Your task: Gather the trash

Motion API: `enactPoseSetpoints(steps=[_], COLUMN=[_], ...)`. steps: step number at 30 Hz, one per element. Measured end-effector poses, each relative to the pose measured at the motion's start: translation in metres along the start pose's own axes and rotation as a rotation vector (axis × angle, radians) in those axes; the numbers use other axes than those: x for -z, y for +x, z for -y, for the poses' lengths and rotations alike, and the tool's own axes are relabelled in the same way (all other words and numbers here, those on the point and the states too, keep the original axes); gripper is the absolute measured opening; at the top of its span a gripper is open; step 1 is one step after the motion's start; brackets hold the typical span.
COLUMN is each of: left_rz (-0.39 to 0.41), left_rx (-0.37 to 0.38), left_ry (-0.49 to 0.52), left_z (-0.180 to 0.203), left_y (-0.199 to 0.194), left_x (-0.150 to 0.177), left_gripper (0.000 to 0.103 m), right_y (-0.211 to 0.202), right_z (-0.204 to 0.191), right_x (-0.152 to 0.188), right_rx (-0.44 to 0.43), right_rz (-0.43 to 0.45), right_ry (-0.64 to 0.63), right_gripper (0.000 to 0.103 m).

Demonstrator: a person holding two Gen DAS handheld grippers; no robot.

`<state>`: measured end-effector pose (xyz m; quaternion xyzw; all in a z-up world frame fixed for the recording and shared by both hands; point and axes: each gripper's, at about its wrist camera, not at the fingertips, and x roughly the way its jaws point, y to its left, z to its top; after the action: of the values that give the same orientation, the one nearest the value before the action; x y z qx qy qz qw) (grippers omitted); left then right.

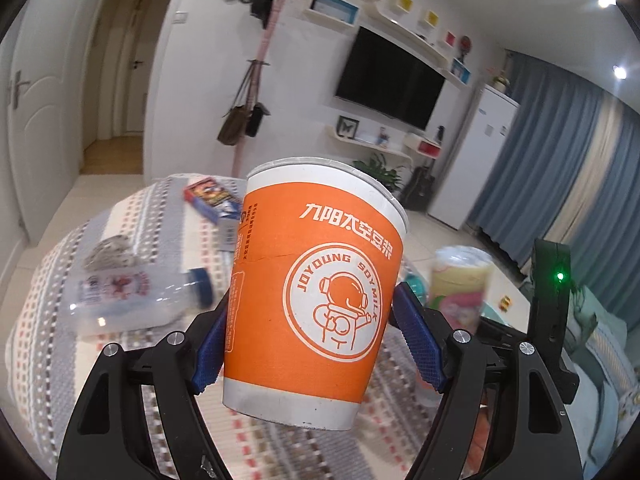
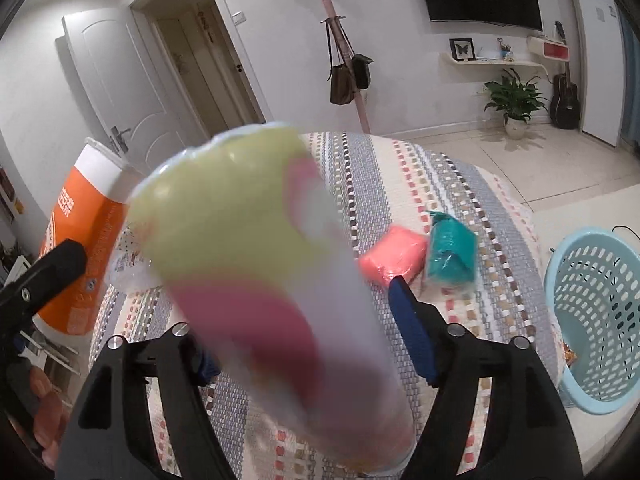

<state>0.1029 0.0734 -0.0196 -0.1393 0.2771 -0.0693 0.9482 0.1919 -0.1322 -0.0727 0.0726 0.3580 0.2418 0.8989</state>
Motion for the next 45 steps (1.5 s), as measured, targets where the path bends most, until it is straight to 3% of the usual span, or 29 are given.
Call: enactPoseSetpoints(steps=[9, 21, 23, 25, 35, 40, 45], left_rz=[-0.024, -0.028, -0.030, -0.032, -0.043, -0.039, -0.013], left_rx=[0.013, 0.001, 0.002, 0.002, 0.012, 0.009, 0.017], left_ry=[-0.030, -0.044, -0.042, -0.038, -0.027, -0.015, -0.008], left_z=[-0.009, -0.011, -0.011, -0.009, -0.002, 0.000, 0.006], left_y=[0.003, 0.000, 0.001, 0.002, 0.011, 0.010, 0.007], left_x=[0.011, 0.012, 0.012, 0.011, 0.008, 0.006, -0.003], left_gripper=[0.074, 0.074, 0.074, 0.074, 0.074, 0.074, 0.074], right_y=[0.009, 0.048, 0.051, 0.050, 0.051, 0.045, 0.017], right_z=[0.011, 0.001, -0.001, -0.003, -0.010, -0.011, -0.009], right_x=[0.012, -0.001, -0.001, 0.000, 0.002, 0.003, -0.006], right_rx=[-0.044, -0.004, 0.002, 0.018, -0.015, -0.017, -0.064], right_rz=[-0.077, -0.142, -0.142, -0.141, -0.183, -0.161, -0.085], right_ry=[0.004, -0.078, -0.085, -0.096, -0.119, -0.108, -0.083], right_gripper=[0.070, 0.070, 0.066, 0.051, 0.047, 0.046, 0.045])
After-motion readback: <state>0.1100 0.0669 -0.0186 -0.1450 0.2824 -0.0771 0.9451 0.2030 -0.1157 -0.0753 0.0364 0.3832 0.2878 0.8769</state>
